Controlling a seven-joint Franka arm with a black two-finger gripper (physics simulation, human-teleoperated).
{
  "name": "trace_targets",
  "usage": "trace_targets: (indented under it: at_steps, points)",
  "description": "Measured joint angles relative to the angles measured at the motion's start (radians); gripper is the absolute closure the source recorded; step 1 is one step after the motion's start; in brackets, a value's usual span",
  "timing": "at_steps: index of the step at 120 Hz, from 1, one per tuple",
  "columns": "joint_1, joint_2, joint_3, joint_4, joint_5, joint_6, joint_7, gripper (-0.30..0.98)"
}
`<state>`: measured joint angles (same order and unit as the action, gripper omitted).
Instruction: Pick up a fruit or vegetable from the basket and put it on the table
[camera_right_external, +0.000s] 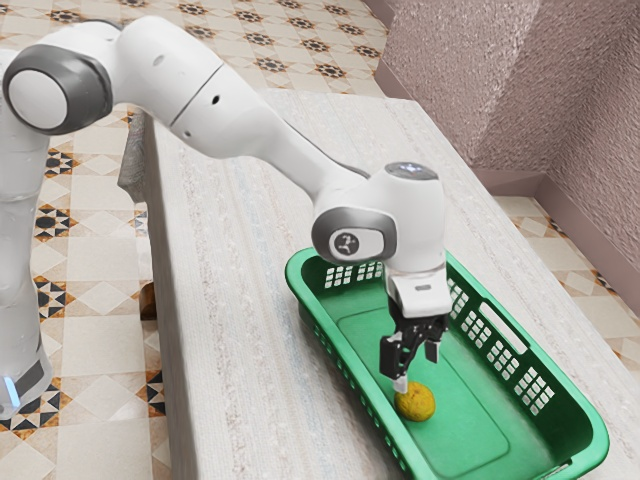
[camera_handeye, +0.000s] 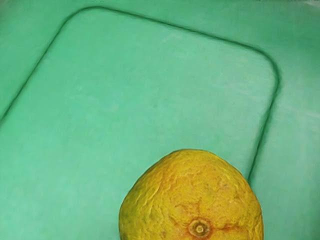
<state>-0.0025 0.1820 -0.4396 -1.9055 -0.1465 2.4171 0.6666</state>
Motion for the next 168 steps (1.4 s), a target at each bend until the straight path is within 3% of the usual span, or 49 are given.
trace_targets:
  at_steps: [107, 168]
  points:
    - [-0.013, 0.07, -0.036, 0.0, -0.003, 0.122, 0.034, 0.01]
    - [-0.013, 0.086, -0.034, -0.002, 0.002, 0.121, 0.037, 0.01]
